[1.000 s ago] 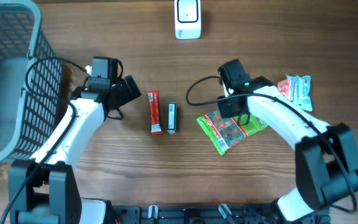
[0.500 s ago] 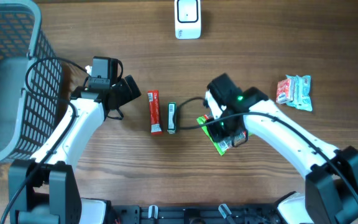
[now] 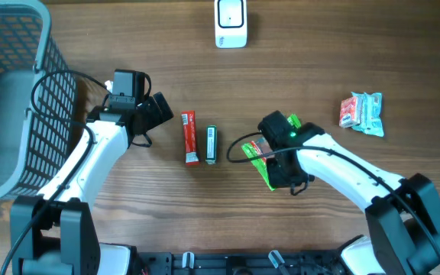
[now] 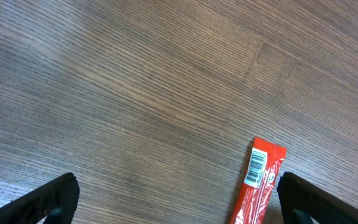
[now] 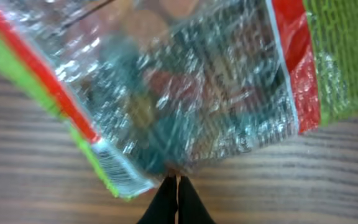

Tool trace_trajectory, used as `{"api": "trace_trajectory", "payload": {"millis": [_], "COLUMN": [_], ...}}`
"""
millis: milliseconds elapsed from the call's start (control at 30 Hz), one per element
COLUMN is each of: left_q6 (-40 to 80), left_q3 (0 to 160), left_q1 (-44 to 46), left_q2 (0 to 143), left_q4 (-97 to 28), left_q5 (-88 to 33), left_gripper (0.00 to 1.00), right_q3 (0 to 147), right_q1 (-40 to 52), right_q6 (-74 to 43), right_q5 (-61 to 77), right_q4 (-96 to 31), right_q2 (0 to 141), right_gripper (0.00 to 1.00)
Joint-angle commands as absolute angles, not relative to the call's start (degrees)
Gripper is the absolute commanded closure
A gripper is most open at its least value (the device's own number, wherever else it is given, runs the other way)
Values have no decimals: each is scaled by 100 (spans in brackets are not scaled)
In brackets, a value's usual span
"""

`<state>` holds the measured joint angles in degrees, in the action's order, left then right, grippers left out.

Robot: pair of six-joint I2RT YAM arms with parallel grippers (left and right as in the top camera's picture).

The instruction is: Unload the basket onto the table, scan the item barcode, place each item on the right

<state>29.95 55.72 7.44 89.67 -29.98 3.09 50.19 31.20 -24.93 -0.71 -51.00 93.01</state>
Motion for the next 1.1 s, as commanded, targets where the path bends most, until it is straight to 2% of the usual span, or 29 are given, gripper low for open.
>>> {"api": "trace_trajectory", "payload": {"millis": [0,167,233,333,433,633,667,733,933,1033,1067], "left_q6": [3072,3072,3072,3072,3072,3072,3072,3072,3074,3074,3065], "left_q3": [5583,5583,5583,5583,5583,5583,5583,5583,5583,5583,5583], "left_q1": [727,727,727,727,727,727,727,727,727,727,735], "left_q2": [8914,8914,8914,8914,8914,8914,8914,8914,8914,8914,8914], "left_q4": [-2982,-2982,-2982,-2982,-2982,-2982,-2982,-2982,-2762,-2891,-2679], "left_q5": [283,283,283,283,283,283,283,283,276,-799,-1406], "left_gripper": [0,0,0,0,0,0,0,0,0,0,4], "right_q3": [4901,4899,4899,4899,4980,6305,6517,6709,6713,6709,6709], "right_q1": [3118,3118,3118,3116,3111,2923,2818,2541,1420,1055,991], "right_q6": [-2703,-2707,-2705,-2696,-2357,-1518,-1459,-1455,-1035,-1031,-1026], "right_q5": [-303,-185,-152,-174,-34,172,169,176,1413,1424,1424], "right_q4": [-4814,-4169,-3859,-3546,-3387,-4582,-4674,-4663,-4700,-4707,-4722], "right_q2": [9367,9367,9367,9367,9362,8949,8862,8748,8796,8851,8875], "right_gripper": [95,94,86,85,89,71,57,45,42,42,42]}}
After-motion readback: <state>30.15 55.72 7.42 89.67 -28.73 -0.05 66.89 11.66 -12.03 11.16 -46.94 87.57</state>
